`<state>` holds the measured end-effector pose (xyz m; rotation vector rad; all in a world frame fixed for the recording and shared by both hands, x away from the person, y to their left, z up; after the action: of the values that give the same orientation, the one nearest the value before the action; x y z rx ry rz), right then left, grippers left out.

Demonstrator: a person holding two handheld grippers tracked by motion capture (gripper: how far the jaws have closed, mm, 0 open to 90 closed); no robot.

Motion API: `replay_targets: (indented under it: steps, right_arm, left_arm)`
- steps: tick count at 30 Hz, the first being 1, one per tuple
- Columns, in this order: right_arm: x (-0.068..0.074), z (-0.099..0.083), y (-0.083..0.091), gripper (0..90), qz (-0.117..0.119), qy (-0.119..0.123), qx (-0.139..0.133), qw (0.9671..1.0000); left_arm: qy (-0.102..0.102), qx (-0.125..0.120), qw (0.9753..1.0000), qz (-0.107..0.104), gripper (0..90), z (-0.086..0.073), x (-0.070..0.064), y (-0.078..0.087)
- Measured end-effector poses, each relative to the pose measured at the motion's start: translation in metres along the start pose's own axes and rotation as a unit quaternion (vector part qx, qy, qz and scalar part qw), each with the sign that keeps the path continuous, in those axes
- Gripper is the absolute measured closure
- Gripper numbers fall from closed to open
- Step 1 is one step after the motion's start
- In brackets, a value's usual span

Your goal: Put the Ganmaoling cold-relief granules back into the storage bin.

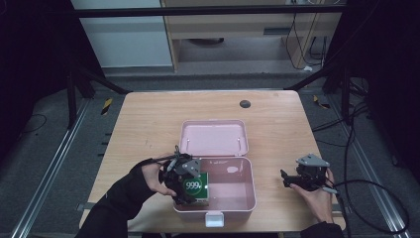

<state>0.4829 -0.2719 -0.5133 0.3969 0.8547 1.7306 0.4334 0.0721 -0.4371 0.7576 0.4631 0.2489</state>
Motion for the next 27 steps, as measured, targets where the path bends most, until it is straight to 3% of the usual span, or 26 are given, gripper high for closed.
replay_targets:
  steps: [8,12,14,15,16,23,27]
  right_arm:
    - [0.000,0.000,0.001,3.9,-0.001,-0.001,-0.001,1.0000]
    - [-0.001,0.001,0.002,5.4,0.000,-0.003,-0.006,1.0000]
    - [-0.001,0.001,0.002,6.0,0.001,-0.004,-0.005,1.0000]
    - [0.000,0.001,0.002,6.3,0.003,-0.005,-0.003,1.0000]
    - [0.000,0.000,0.002,6.6,0.004,-0.005,-0.002,1.0000]
    - [0.000,0.000,0.002,7.3,0.005,-0.004,0.000,1.0000]
    - [0.000,0.000,0.002,7.4,0.005,-0.004,0.000,1.0000]
  left_arm:
    - [-0.026,-0.034,0.9991,0.008,14.8,0.014,-0.002,0.030]
    - [-0.020,-0.069,0.9972,0.021,18.7,0.020,-0.001,0.049]
    - [0.001,-0.101,0.9945,0.029,20.4,0.024,-0.001,0.057]
    - [0.021,-0.125,0.9914,0.032,21.5,0.026,-0.003,0.061]
    - [0.027,-0.135,0.9897,0.038,22.6,0.027,-0.001,0.065]
    - [0.033,-0.165,0.9829,0.074,28.8,0.019,0.014,0.091]
    - [0.052,-0.180,0.9781,0.091,29.1,0.010,0.023,0.095]
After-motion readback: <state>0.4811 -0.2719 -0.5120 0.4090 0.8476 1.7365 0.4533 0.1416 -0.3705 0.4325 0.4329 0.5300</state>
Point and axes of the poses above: each handheld gripper's, and its own axes: y roughly backward along the jaws, z roughly out of its top, x roughly to its left, the point moved 4 cm from there along -y, roughly forward along the jaws, and after that the axes turned 7 degrees about x, right-handed, at the moved point
